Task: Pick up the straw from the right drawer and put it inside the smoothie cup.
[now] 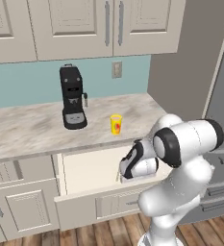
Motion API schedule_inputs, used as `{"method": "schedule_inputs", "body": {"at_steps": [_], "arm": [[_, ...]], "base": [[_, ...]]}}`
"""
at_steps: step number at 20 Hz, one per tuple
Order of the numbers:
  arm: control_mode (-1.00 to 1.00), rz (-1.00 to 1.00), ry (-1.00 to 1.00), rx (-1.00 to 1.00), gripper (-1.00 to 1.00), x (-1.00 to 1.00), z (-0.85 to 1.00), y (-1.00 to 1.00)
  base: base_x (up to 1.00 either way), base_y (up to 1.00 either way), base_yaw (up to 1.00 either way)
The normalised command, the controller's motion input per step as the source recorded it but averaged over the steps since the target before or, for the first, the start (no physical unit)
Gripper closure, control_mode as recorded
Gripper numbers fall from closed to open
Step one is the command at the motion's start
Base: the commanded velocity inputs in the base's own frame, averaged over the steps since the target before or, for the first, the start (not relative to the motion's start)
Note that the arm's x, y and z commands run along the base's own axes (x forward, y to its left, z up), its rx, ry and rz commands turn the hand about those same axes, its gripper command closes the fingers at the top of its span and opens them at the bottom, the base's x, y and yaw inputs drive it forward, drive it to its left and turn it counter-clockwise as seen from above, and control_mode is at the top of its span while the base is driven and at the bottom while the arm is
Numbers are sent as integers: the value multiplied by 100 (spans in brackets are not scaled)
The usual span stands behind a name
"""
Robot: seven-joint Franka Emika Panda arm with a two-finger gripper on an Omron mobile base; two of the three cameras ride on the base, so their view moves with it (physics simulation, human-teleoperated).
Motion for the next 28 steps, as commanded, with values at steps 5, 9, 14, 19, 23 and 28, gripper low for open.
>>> {"method": "schedule_inputs", "body": {"at_steps": [5,9,14,19,23,28], "arm": [[-100,1,-24,1,-100,-68,42,0],[-100,0,-19,3,-100,0,53,1],[-100,0,-6,1,-100,26,21,7],[-100,-3,-1,0,-100,32,0,4],[-100,-4,0,0,-100,16,-4,3],[-100,-2,0,0,-100,10,-22,8]], "base": [[0,0,0],[0,0,0],[0,0,0],[0,0,0],[0,0,0],[0,0,0]]}}
